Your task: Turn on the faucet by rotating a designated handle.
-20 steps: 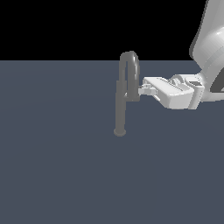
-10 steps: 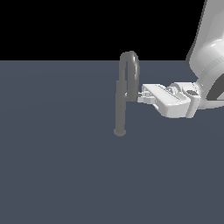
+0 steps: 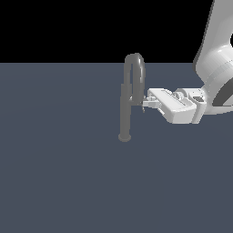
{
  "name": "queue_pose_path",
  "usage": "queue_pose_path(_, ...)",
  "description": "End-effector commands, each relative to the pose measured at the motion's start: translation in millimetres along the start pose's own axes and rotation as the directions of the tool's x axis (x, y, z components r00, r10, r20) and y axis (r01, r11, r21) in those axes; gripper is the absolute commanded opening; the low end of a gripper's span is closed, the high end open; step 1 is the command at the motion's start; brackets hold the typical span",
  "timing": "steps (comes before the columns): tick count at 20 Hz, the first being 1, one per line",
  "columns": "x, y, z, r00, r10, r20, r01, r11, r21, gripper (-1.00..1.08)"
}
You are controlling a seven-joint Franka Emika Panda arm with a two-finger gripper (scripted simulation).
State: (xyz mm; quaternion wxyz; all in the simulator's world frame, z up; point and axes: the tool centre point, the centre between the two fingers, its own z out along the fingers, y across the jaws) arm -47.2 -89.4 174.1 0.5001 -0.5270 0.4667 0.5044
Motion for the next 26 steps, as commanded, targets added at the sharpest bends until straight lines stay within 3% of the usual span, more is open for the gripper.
queue_pose_path(1, 22.9, -3.4, 1.0, 1.0, 0.024, -0.008, -0.024, 1.0, 0.012, -1.0)
queue_pose_path(9, 56.2, -8.4, 2.1, 0.998, 0.062, -0.009, -0.061, 0.998, 0.019, -1.0)
queue_pose_path(10, 11.5, -1.7, -4.2, 1.0, 0.019, 0.019, -0.019, 1.0, -0.012, -1.0)
queue_pose_path(26, 62.1, -35.5, 1.5, 0.998, 0.061, -0.009, -0.061, 0.998, 0.018, -1.0)
